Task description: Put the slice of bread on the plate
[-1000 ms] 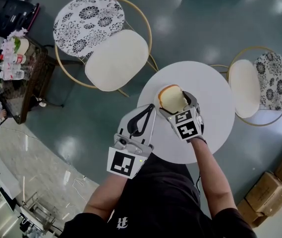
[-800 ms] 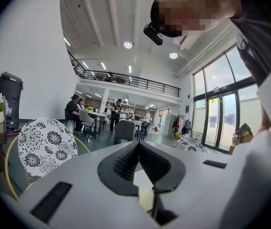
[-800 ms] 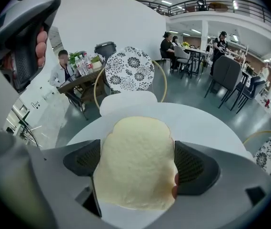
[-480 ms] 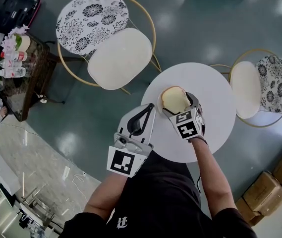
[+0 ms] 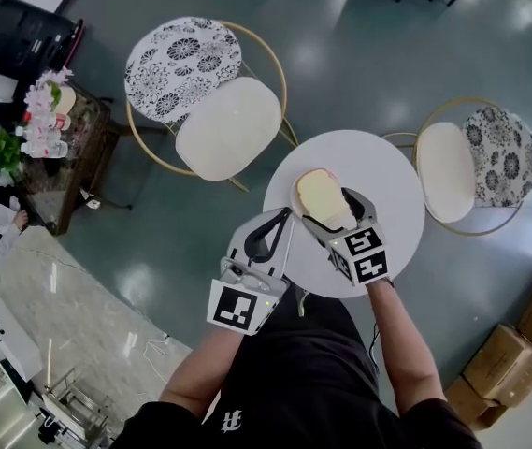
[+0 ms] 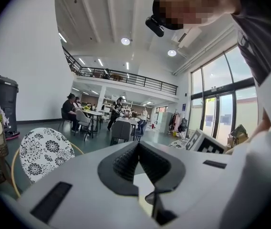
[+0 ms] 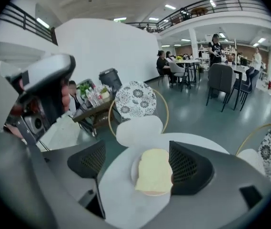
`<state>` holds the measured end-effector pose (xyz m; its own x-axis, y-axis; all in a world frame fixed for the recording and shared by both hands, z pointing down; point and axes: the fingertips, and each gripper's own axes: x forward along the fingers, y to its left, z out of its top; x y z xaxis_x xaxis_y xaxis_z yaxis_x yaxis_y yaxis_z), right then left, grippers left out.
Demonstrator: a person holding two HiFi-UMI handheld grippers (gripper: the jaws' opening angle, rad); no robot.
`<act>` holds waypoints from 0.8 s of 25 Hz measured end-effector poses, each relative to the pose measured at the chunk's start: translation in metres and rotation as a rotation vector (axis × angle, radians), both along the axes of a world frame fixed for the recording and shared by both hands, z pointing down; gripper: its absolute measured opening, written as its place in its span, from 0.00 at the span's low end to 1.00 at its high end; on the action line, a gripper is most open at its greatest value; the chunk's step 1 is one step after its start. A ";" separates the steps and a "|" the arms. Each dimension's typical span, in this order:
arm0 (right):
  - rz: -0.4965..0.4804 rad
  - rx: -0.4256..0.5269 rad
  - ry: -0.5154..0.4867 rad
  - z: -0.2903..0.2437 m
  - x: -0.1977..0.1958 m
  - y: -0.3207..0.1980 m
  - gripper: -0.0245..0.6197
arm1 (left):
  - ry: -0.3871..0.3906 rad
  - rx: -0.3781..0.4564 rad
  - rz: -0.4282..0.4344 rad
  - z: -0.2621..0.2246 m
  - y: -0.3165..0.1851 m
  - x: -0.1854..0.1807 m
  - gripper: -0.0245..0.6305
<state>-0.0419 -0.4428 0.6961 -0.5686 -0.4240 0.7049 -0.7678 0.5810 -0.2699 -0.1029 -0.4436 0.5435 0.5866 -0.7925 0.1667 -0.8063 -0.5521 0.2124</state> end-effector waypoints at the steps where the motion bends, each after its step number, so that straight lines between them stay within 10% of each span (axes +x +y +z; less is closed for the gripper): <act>1: 0.008 0.013 -0.042 -0.019 0.000 0.004 0.67 | 0.001 0.002 0.004 -0.010 0.005 0.003 0.04; 20: 0.079 0.443 -0.346 -0.280 0.057 0.088 0.36 | 0.032 0.062 -0.013 -0.151 0.096 0.070 0.04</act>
